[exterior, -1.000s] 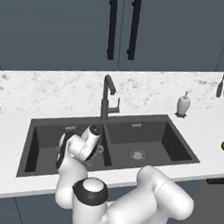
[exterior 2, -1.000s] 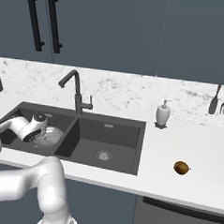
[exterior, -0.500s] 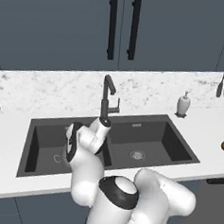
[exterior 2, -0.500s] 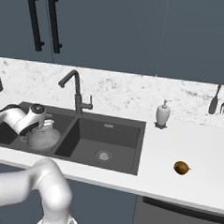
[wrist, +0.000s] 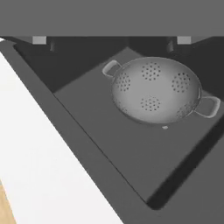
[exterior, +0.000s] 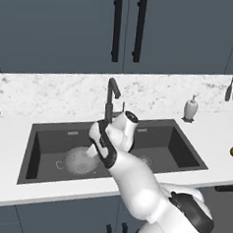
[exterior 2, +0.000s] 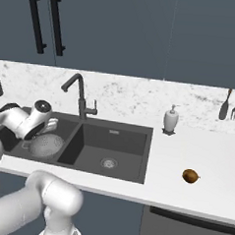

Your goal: Put the colander in the sink, put the pear in the colander, and turn on the sink faucet and pour water over the colander.

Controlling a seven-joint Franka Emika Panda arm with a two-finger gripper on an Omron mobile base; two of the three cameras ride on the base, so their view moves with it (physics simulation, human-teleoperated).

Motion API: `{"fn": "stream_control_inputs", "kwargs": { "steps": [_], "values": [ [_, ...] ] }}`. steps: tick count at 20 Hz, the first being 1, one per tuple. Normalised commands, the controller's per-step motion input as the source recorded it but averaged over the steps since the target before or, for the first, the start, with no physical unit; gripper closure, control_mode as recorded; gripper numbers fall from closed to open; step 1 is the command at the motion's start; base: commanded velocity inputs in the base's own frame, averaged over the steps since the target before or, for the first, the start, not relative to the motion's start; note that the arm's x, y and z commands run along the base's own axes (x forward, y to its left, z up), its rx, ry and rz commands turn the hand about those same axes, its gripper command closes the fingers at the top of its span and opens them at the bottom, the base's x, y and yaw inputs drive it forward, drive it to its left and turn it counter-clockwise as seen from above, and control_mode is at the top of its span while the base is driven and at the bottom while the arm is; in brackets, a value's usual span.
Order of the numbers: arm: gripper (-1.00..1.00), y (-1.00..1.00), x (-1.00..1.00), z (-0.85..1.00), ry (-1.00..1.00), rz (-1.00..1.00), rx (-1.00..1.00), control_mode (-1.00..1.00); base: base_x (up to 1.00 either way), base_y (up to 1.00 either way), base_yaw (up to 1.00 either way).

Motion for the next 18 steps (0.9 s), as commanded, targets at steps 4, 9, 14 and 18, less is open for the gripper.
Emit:
{"fn": "stream_control_inputs", "kwargs": {
  "steps": [4,9,14,18],
  "values": [
    [-1.00,0.00,-0.69,1.00,-0.01,-0.27,-0.23,-1.00,0.00,0.00,0.00],
    [-1.00,0.14,-0.29,1.00,-0.05,-0.18,-0.30,-1.00,0.00,0.00,0.00],
    [-1.00,0.04,0.05,0.81,-0.14,-0.01,-0.24,-1.00,0.00,0.00,0.00],
    [-1.00,-0.35,0.11,0.36,-0.15,0.21,-0.16,-1.00,0.00,0.00,0.00]
  ]
}}
